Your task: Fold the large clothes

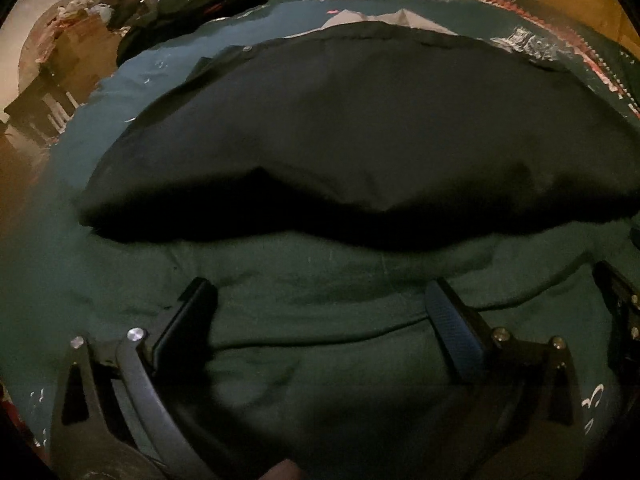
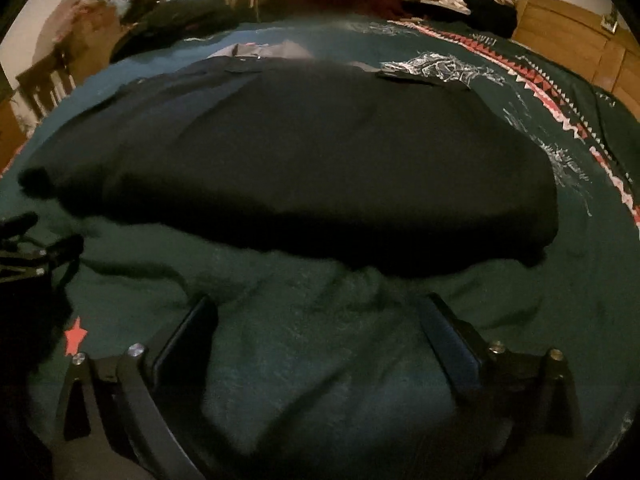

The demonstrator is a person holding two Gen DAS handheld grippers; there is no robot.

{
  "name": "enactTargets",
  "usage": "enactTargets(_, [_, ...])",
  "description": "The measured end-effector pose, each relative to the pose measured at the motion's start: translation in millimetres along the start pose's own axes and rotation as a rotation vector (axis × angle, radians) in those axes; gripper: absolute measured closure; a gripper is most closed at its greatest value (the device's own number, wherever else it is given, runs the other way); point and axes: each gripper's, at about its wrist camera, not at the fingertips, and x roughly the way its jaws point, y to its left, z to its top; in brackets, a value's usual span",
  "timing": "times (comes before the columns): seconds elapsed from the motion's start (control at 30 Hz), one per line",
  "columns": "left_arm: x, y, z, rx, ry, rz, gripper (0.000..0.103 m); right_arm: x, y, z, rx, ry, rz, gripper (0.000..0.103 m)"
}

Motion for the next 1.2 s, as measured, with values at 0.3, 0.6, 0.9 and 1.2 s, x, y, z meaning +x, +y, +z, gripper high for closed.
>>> enactTargets(0.3, [4, -6, -3, -0.035, -0.042, 0.041, 0.0, 10, -3, 5, 0.043, 0.022, 0.004, 0.0])
enactTargets(0.6, [4, -7, -5, -0.026, -0.085, 0.061, 0.0, 16, -5, 5, 0.049, -0.007, 0.023, 0.0])
enactTargets(0.9, [4, -8, -6, -0.022, -0.098, 0.072, 0.0, 16, -5, 4, 0.051, -0.017, 0.025, 0.0])
enactTargets(1.2, [4, -9, -6, -0.021, -0.099, 0.075, 0.0, 16, -4, 3, 0.051, -0.02, 0.026, 0.0])
